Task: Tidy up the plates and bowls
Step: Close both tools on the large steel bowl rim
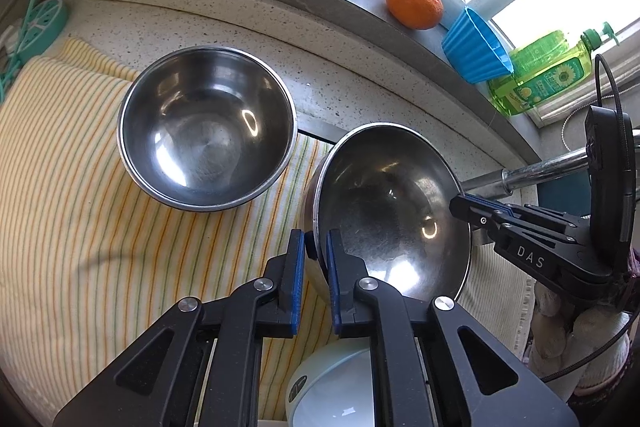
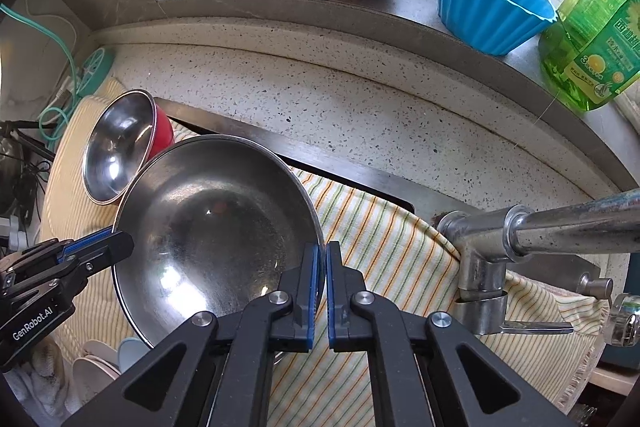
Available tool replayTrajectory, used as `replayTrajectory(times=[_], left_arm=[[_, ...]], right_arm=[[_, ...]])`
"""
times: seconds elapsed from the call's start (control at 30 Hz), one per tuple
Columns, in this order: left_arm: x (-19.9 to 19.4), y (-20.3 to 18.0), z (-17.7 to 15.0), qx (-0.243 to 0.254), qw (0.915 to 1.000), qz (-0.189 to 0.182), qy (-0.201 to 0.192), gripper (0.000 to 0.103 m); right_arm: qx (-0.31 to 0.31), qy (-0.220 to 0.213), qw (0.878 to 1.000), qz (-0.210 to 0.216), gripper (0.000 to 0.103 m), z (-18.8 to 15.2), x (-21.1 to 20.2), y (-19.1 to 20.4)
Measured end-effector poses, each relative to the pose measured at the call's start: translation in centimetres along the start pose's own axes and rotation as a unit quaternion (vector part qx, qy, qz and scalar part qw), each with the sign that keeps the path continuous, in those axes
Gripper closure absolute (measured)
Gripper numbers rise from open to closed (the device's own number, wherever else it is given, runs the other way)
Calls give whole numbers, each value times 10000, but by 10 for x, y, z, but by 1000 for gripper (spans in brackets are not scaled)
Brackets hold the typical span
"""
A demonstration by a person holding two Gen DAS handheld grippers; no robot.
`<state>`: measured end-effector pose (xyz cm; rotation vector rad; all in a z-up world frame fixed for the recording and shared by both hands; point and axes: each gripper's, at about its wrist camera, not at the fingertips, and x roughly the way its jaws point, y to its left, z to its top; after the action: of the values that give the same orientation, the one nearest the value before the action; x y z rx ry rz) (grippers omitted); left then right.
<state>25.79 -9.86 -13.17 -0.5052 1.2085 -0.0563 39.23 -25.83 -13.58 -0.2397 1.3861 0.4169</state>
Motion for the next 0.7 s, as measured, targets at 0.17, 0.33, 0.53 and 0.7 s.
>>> replayTrajectory(times=[0.17,0.33,0.53,0.7], left_arm=[[-4,-3,-2,61,10000,-36,-41,94],[-14,-4,-3,75,9998,-139,-112,94],[-33,-8,-5,167,9992,-254,-245,94],[-52,-6,-9,198,9986,-337,-348,94]], right_arm=[[27,-64,10000,-41,99,-3,-6,-1],[44,-101,9999,-29,99,-6,-19,0],[20,-231,9997,-109,99,-10,-42,6],[-18,-320,9994,-151,99,-16,-61,15]])
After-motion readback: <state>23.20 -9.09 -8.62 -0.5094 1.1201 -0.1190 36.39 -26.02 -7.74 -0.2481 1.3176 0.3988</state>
